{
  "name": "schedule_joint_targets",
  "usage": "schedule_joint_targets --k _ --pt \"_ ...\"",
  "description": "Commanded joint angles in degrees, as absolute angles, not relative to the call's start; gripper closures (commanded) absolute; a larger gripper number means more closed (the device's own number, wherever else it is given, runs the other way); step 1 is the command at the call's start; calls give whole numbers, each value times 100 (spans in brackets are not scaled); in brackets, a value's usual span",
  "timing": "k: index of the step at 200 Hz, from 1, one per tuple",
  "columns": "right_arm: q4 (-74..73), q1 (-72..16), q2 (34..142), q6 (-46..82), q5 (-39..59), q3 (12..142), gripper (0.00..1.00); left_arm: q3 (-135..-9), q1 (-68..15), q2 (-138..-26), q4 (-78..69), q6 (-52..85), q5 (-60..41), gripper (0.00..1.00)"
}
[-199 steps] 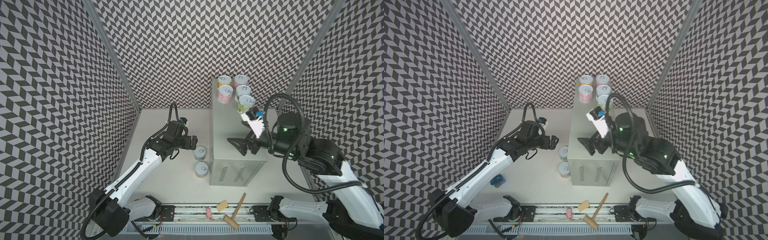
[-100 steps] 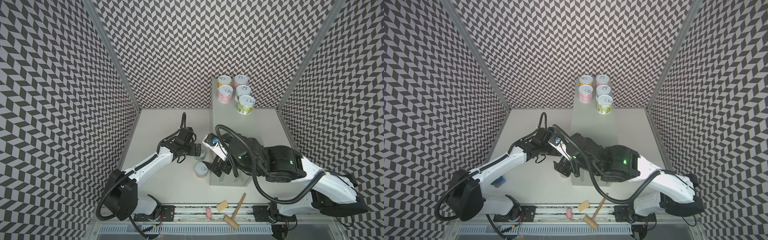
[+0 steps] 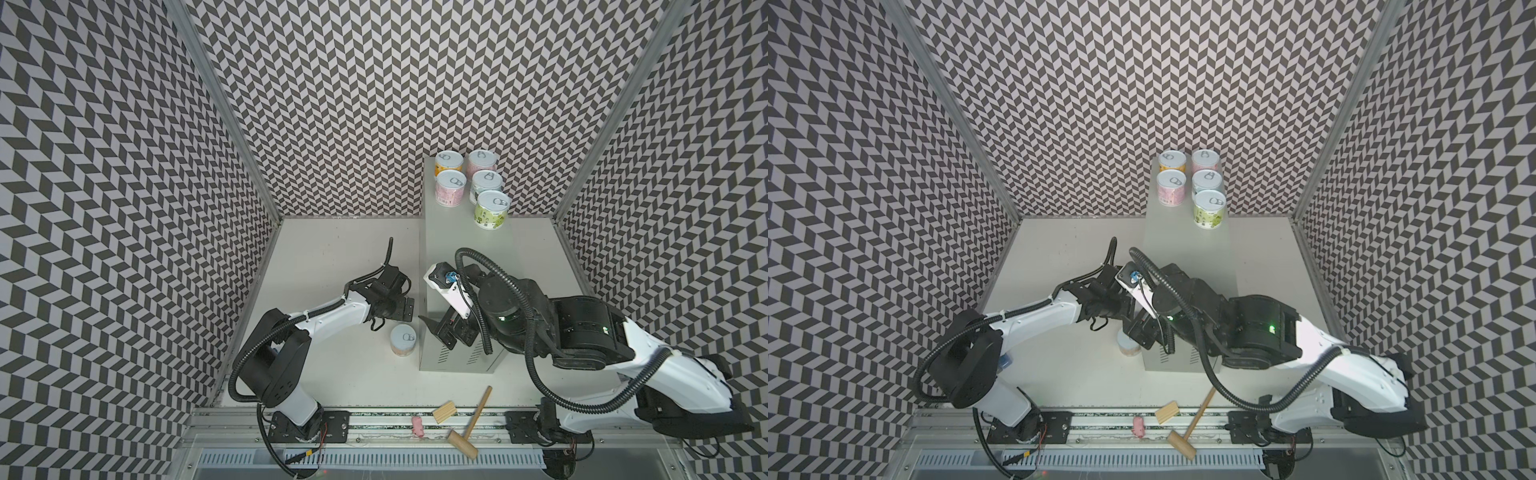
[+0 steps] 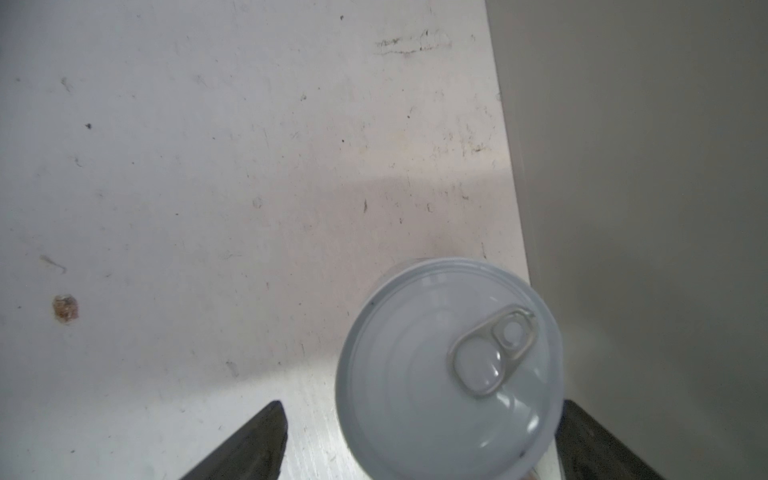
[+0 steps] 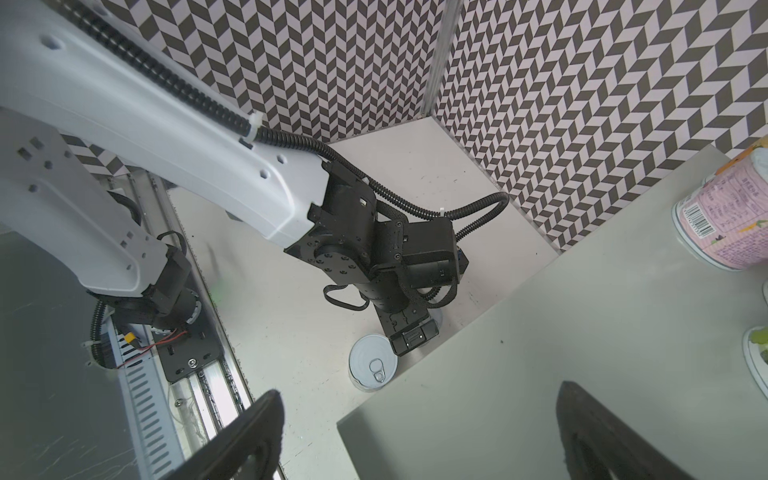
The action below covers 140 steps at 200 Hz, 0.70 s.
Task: Place and organize the canned foods onto the counter
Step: 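Grasp the nearer floor can with the left gripper while the right arm reaches over, then lift the teal-labelled can onto the cabinet top while the right gripper withdraws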
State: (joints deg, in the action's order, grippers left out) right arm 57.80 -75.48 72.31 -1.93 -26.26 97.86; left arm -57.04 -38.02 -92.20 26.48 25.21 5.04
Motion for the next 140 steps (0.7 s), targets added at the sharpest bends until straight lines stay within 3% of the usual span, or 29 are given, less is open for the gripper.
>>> schedule_joint_targets --k 1,84,140 --pt "5485 -7559 7087 -141 -2785 9721 1 -5872 -3824 -9369 2420 2672 783 0" --pt "5585 -7559 7218 -126 -2883 9784 1 -5960 -3841 -9560 1991 2692 974 8" --pt "5546 -7559 7203 -114 -2997 9739 1 -5950 -3857 -9503 2062 2793 1264 24"
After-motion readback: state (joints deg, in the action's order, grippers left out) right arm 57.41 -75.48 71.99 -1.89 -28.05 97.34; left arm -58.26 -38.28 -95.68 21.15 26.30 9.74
